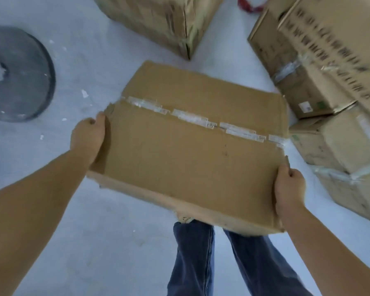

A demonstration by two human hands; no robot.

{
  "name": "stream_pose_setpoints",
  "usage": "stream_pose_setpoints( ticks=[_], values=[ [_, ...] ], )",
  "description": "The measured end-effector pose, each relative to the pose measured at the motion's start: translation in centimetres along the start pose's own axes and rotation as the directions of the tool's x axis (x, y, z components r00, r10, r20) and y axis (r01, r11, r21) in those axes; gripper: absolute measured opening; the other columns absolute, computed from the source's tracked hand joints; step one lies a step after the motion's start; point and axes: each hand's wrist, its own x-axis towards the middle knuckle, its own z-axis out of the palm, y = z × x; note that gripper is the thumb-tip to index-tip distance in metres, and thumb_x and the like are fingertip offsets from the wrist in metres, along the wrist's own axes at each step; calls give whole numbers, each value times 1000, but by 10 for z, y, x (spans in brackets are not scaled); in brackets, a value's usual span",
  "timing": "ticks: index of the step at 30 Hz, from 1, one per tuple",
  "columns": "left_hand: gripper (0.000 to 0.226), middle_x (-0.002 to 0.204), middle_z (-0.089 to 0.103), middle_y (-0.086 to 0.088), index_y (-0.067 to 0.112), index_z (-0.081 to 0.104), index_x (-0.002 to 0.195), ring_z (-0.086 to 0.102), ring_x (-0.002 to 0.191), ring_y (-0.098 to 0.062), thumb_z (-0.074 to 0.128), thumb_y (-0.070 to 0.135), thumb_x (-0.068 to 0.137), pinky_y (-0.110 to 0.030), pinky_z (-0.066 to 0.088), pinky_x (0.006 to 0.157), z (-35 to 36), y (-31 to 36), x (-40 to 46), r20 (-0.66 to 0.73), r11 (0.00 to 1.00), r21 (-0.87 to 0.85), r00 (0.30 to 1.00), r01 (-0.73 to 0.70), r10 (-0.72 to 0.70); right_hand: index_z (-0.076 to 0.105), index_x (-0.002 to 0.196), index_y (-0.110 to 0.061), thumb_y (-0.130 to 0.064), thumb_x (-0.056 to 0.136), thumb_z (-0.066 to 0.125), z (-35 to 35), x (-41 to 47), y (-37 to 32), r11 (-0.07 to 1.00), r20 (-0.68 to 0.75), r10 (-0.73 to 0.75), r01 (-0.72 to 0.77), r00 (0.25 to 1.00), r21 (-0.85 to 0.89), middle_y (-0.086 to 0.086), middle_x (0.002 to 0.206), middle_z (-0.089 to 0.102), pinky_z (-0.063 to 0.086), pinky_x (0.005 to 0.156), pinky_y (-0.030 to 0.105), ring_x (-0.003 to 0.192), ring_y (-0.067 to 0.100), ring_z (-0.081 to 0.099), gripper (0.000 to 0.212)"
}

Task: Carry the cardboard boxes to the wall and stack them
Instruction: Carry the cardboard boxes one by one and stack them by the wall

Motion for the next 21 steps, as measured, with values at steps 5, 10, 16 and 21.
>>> stream_pose_setpoints(
  ticks=[5,10,16,21],
  values=[
    [48,94,59,-19,2,56,85,51,88,-33,32,41,98,-42,39,81,-89,-29,-83,-63,985,-146,993,91,-101,47,79,-14,-35,96,35,-69,-79,-49,989,29,-140,141,990,-43,6,74,48,33,59,35,65,20,44,30],
    [43,68,43,-11,5,41,69,40,65,-24,35,37,99,-34,32,57,-179,-37,-179,-167,919,-384,972,91,-166,50,85,-3,-34,98,38,-143,-154,-107,929,40,-364,366,930,-50,9,73,51,34,64,38,69,26,47,35],
    [35,71,44,2,17,47,75,41,67,-15,34,39,99,-30,34,61,-252,-39,-283,-209,775,-626,939,85,-272,51,89,3,-35,98,39,-223,-211,-173,820,50,-568,570,822,-58,17,78,51,29,58,36,70,28,44,41],
    [41,80,51,-6,4,53,90,46,78,-21,33,38,100,-38,37,73,-273,-49,-363,-244,661,-744,879,102,-410,55,90,-4,-39,98,39,-251,-238,-208,682,156,-706,723,691,-113,14,80,57,39,71,40,83,34,53,39]
  ],
)
